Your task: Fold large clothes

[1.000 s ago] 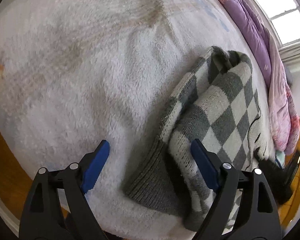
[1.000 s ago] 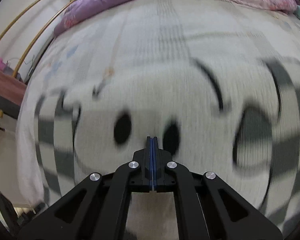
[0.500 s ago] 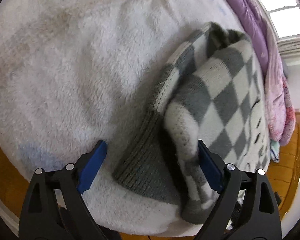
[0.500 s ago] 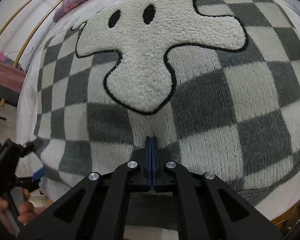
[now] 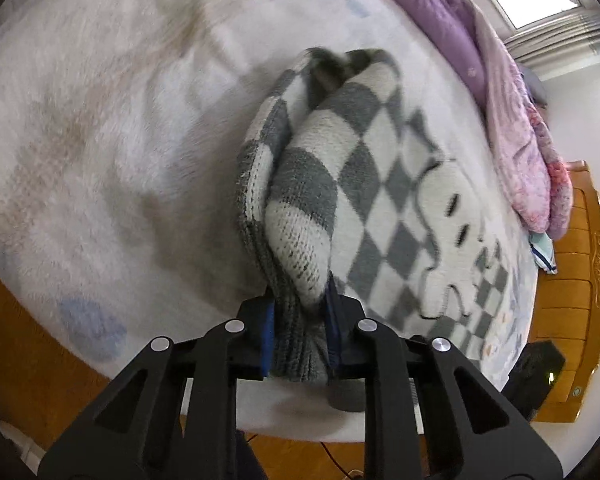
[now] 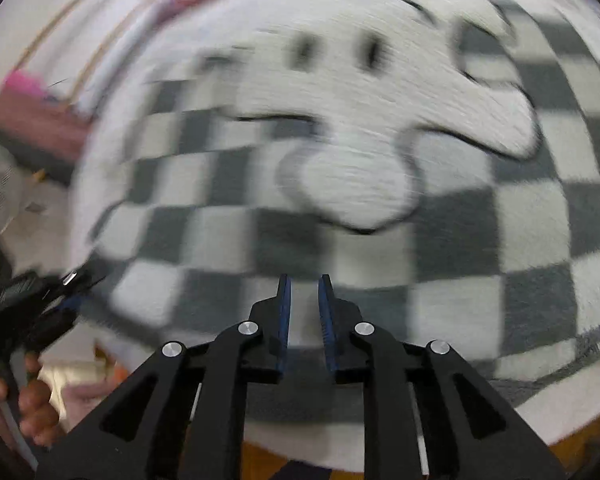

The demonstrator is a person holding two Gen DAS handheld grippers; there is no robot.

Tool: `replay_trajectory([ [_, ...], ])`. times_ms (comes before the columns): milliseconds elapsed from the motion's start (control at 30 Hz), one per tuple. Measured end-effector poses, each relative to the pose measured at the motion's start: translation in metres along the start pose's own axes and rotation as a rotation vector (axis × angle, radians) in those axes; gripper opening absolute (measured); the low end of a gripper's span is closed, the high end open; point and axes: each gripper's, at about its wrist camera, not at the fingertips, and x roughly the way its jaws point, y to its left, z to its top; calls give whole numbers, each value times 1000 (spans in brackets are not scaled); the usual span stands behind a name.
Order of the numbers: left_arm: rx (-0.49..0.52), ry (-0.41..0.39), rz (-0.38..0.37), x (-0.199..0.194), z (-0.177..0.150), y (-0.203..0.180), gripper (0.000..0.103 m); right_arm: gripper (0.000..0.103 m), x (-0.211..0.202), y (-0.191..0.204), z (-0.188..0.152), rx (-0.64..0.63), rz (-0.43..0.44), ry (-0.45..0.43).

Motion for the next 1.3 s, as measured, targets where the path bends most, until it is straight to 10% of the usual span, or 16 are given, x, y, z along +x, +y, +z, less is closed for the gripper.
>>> replay_trajectory([
  [200,29,14,-56,-18,4,-29,19,57,-25,62,-15,-255,121,-81],
  [700,133,-8,-96,-30,-4,-89,19,62,-1,89,4,-292,140,-198],
  [800,127,-19,-109,-29,-3,-97,19,51,-6,85,8,-258,154,-201],
  [867,119,-30,-111,-27,-2,-104,20,21,-11,81,8,-221,139,-192],
  [1300,249,-122,-260,-32,-21,-193,54,16,-92,-56,26,306,260,-286],
])
